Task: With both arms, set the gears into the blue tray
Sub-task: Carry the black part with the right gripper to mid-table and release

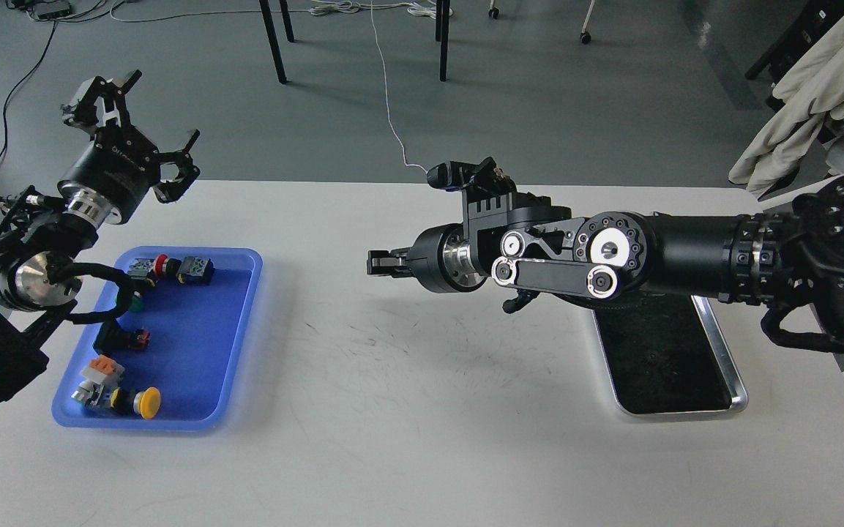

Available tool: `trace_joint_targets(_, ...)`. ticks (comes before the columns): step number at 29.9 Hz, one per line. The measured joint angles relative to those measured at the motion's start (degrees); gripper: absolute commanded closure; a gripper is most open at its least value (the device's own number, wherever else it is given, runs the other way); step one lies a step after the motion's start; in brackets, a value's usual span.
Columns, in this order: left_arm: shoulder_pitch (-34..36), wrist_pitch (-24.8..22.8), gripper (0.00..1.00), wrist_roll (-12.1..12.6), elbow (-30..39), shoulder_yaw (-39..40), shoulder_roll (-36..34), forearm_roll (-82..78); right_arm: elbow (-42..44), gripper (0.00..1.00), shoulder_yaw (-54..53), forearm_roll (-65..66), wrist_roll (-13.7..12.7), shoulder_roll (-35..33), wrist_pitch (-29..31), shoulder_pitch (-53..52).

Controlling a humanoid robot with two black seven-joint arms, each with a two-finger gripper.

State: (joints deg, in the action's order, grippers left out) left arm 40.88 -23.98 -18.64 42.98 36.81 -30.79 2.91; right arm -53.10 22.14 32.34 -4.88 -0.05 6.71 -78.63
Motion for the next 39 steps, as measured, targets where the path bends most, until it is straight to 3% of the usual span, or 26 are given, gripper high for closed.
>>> trace_joint_targets(10,0.02,-0.02,0.01,0.0,0.0,0.05,0.18,0.0,1.29,0.98,-4.02,-0.31,3.03,0.06,-0.82,7.54)
trace_joint_targets(19,0.1,-0.1,0.01,0.0,0.4,0.22,-0.01,-0.01,-2.9,0.97,-5.8,-0.55,4.99,0.04,-1.09,11.42)
trace_joint_targets(29,0.09,-0.05,0.01,0.01,2.48,1.58,-1.96,-0.01,-4.67,0.93,-5.68,-1.75,4.74,0.04,-2.02,13.95)
trace_joint_targets(39,-0.01,-0.02,0.01,0.01,2.93,1.61,-2.69,-0.01,-4.04,0.62,-5.62,-2.08,5.01,0.04,-2.79,15.37)
